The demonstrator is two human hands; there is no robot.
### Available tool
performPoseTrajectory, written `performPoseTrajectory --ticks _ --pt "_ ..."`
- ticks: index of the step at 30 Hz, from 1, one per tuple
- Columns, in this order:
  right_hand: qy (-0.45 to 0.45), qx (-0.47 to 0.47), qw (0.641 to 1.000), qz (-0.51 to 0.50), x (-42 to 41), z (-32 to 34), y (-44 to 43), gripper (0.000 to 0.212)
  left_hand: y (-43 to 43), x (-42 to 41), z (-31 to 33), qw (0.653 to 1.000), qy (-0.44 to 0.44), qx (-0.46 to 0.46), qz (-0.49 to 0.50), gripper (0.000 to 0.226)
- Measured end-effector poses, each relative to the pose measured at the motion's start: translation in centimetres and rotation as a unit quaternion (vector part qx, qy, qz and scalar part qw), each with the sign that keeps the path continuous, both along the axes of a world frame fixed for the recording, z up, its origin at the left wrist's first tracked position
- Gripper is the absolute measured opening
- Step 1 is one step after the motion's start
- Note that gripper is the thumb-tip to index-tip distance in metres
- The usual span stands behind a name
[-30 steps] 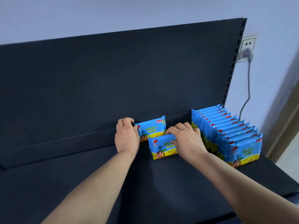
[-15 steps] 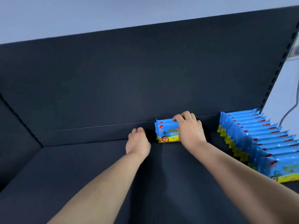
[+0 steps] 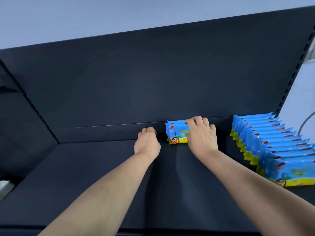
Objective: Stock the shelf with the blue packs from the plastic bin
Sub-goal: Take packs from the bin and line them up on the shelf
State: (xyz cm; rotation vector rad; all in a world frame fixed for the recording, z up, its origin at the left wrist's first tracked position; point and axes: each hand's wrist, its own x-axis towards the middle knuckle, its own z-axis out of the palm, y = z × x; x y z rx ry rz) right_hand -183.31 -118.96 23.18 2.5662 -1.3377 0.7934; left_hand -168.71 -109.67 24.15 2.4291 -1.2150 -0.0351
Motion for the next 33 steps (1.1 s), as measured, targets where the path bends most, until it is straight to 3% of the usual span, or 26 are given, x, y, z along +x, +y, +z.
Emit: performPoseTrajectory --ticks 9,16,24,33 --pt "0.117 0.116 0.97 0.179 2.8 0.3 7.4 0.028 8.6 0.2 0.3 0.995 -0.067 0.072 0.033 0.037" --pt "0.104 0.101 0.937 0.319 10.5 1.0 19.4 0.029 23.4 5.9 -0.2 0.974 -0.132 0.112 0.145 0.036" --pt "0.085 0.124 0.865 0.479 19.6 -1.4 37.5 0.025 44.0 11.8 -2.1 0.951 -0.105 0.136 0.258 0.037" --pt "0.174 0.179 0.841 0.48 25.8 -9.0 53.4 0.025 65.2 17.0 -7.4 0.912 0.029 0.22 0.345 0.042"
